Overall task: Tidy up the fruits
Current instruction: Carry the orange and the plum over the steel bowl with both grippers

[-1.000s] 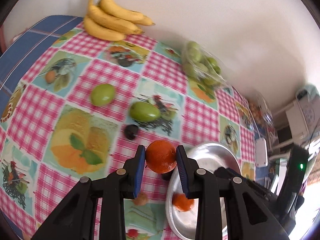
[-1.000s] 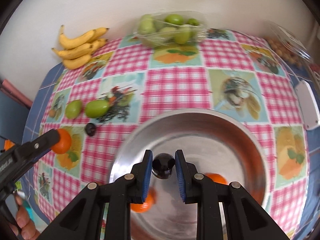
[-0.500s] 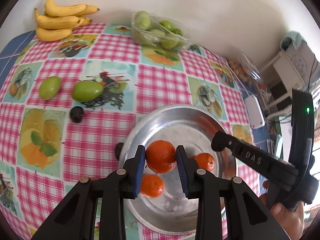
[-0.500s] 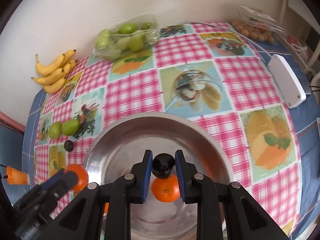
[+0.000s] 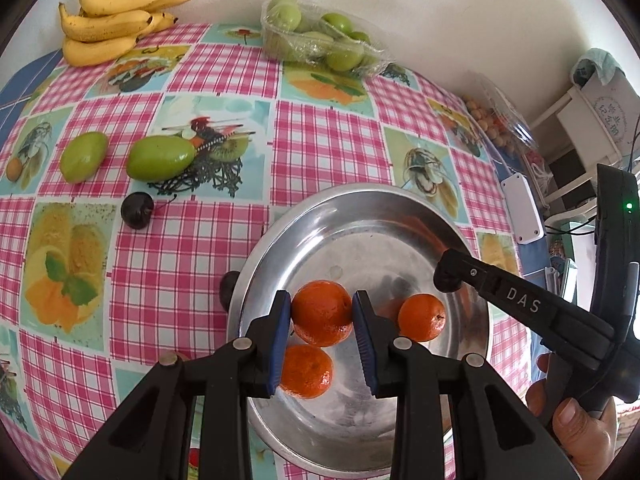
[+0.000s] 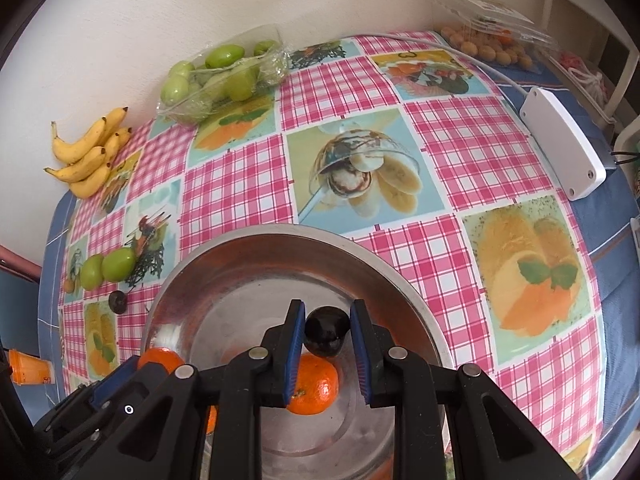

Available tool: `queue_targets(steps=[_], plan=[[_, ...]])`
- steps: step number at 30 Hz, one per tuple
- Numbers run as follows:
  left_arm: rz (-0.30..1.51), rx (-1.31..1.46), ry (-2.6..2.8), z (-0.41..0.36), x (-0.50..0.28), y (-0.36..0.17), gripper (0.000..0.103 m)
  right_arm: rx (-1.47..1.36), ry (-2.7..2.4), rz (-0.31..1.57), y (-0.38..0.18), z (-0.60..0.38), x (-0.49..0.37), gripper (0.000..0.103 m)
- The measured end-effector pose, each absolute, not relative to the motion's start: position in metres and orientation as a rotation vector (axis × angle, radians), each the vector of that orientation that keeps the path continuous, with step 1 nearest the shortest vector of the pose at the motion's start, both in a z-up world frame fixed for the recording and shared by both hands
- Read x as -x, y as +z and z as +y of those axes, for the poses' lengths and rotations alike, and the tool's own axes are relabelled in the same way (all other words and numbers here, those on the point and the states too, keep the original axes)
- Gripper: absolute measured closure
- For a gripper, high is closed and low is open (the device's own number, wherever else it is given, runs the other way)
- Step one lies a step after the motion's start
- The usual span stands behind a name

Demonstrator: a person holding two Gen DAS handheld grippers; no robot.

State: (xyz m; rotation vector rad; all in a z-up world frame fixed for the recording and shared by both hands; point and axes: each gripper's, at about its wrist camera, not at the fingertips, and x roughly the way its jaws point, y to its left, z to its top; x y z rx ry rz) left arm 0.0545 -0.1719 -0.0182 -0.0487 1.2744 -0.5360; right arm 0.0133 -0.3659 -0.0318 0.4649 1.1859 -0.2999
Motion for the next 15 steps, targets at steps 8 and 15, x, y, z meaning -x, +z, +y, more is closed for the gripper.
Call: queue_targets(steps=[8,15], plan=[[1.301,0.051,-0.52,-0.171,-0.055,-0.027,0.07,-0.478,-0.308,1.202,-0.04,-0.368,-0.014,0.078],[1.311,0.042,-0.513,-0.174,-0.056,-0.031,0.07,-0.482,-0.308,1.206,-0.042,-0.368,-0.015,0.077]])
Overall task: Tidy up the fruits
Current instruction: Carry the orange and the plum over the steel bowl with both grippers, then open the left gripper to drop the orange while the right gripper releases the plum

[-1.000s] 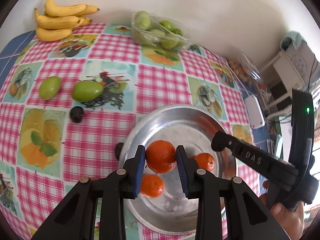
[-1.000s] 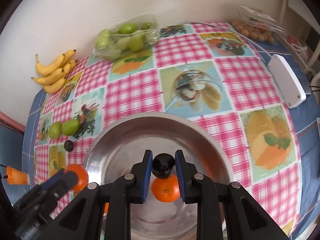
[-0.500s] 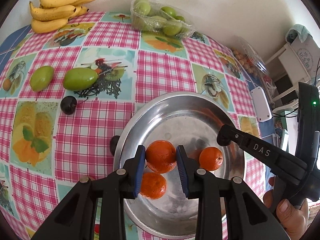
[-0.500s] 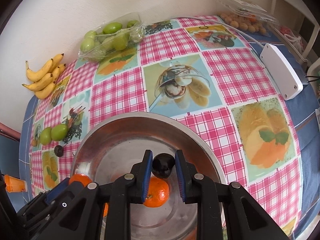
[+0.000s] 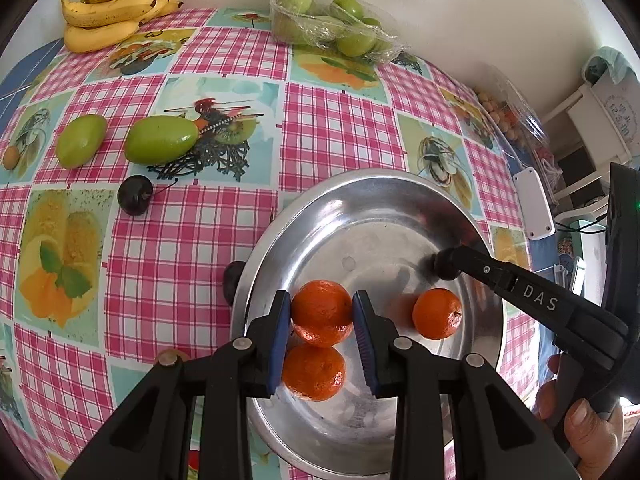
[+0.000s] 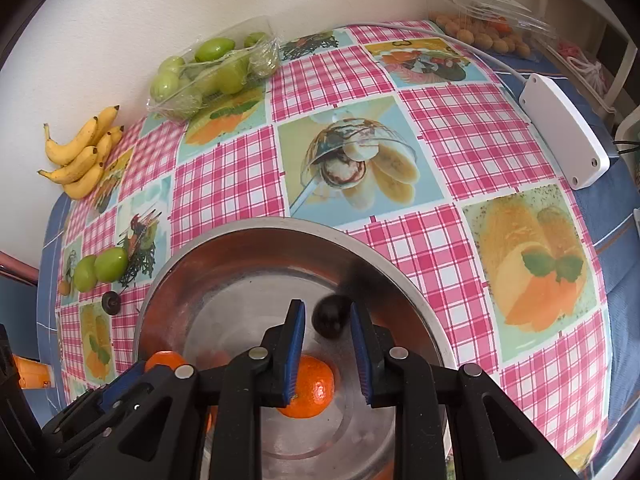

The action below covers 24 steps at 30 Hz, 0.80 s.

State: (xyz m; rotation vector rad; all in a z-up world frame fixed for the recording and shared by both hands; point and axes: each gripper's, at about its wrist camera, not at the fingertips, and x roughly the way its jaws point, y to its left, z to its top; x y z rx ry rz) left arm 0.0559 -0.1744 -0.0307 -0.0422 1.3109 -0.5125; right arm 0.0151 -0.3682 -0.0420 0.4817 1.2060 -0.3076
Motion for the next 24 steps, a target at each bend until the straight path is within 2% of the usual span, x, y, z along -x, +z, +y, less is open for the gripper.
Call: queue_targets(steps=[13,15,17,20,23,24], plan=[[1.265,0.039,-0.511,-0.17,-0.056,-0.012,0.07,-0.458,-0.307,1.176,-0.026,-0.365,-0.013,0.077],[1.249,0.03,-0.475,-0.164,-0.058,-0.008,0.067,-0.452,-0.306,1.177,-0.025,-0.364,-0.013,0.077],[1.238,0.014,-0.416,-0.157,-0.061,-0.005,0.056,-0.446,-0.299,1.185,-0.025,-0.361,-0.014,0.077],[1.228,-0.006,-0.337,-0.146,-0.067,-0.006,0.051,-0.437,-0.295,1.199,-0.027,-0.358,-0.015,0.075],[1.244,-0.008,-0.262,-0.134,-0.073,-0.011,0.045,-0.426,-0.298,1.211,-0.029,-0.355,-0.016,0.068],[1.251,-0.007,-0.243,-0.13,-0.074,-0.013,0.044,-0.422,-0.296,1.213,-0.029,-0.354,-0.016,0.06]])
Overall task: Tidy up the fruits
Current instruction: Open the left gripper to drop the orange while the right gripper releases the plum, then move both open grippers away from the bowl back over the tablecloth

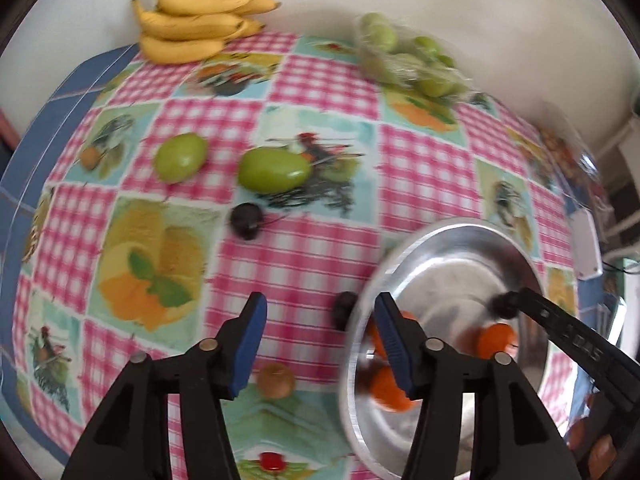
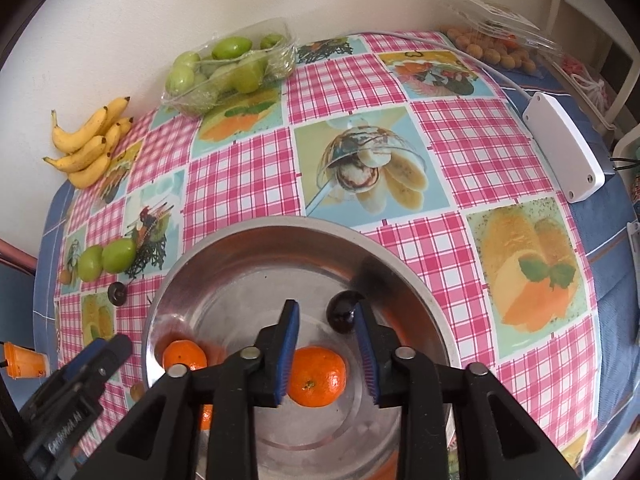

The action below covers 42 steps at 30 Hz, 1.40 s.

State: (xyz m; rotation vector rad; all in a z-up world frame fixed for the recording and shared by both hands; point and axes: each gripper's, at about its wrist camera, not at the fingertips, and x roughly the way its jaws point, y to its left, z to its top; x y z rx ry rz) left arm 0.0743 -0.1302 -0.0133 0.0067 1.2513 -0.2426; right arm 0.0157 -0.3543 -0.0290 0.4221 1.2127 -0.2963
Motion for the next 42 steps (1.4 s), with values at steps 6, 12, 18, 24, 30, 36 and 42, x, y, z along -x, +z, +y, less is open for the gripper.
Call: queue_targets(steps=[6,12,18,24,30,36,42], plan=[[1.252,-0.004,-0.172,-0.119,-0.078,-0.021,0.027,-0.388,-0.283,1.216,-0.027,-0.347,-0.018,0.038],[1.22,-0.037,-0.14,-0.119,-0.078,-0.023,0.017,-0.376,-0.275,1.231,-0.03,-0.344,-0.02,0.026],[1.211,-0.05,-0.12,-0.117,-0.078,-0.023,0.014,-0.372,-0.277,1.238,-0.032,-0.345,-0.02,0.021],[1.206,-0.055,-0.09,-0.113,-0.079,-0.024,0.014,-0.367,-0.275,1.239,-0.032,-0.346,-0.02,0.013],[1.202,-0.064,-0.078,-0.112,-0.079,-0.025,0.011,-0.36,-0.27,1.238,-0.032,-0.344,-0.021,0.005],[1.2,-0.073,-0.066,-0.111,-0.079,-0.026,0.011,-0.353,-0.265,1.238,-0.033,-0.343,-0.021,0.0],[1.201,-0.083,-0.057,-0.11,-0.08,-0.026,0.011,-0.352,-0.261,1.236,-0.033,-0.343,-0.021,0.0]])
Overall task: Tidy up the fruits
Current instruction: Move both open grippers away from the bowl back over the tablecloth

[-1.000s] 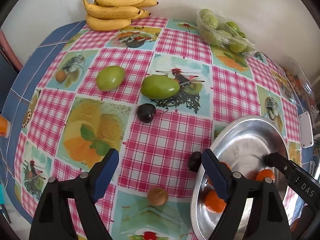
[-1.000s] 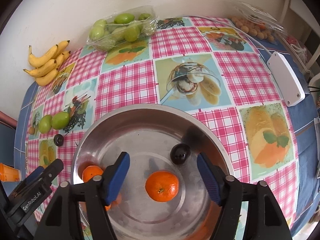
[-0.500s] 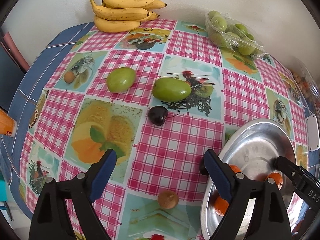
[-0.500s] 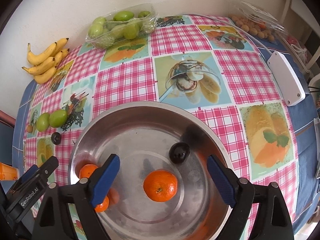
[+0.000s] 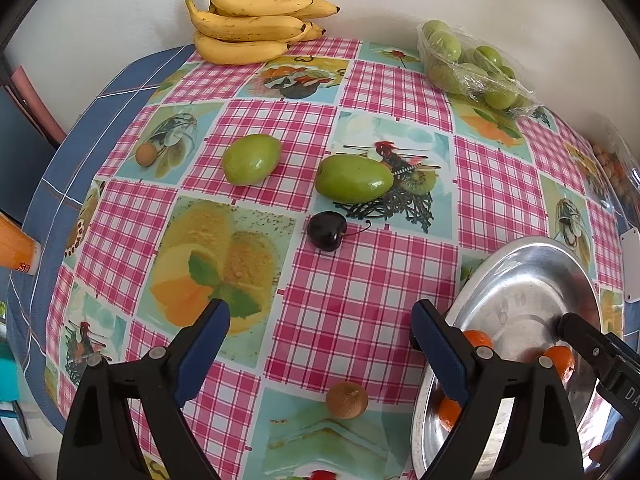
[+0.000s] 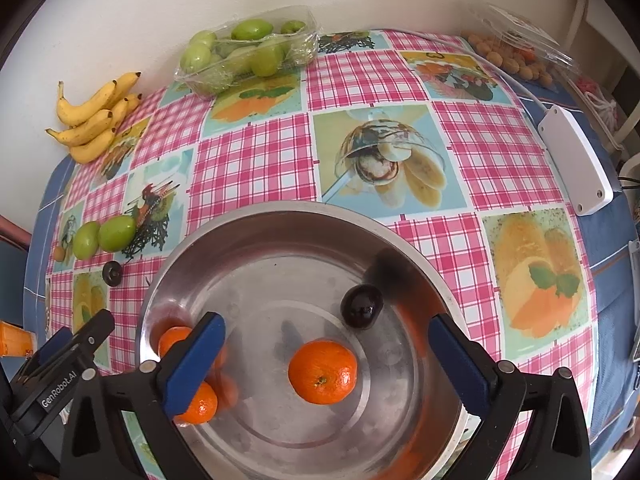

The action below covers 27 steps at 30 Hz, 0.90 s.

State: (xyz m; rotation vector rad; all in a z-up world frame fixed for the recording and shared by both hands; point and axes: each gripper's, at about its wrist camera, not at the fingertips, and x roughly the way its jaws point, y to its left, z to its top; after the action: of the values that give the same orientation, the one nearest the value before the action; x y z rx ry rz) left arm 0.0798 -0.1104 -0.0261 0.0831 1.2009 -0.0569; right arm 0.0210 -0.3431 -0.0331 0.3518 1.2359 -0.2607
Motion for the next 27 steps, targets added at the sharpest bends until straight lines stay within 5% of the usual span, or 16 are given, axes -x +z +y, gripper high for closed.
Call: queue_targets(steps=[27], plan=[[1.107,0.06,0.056,-0.033,-0.098,-0.007,0.011,-0.351,-0.18,1.122,-0.021,-0.314,-0.029,0.0]])
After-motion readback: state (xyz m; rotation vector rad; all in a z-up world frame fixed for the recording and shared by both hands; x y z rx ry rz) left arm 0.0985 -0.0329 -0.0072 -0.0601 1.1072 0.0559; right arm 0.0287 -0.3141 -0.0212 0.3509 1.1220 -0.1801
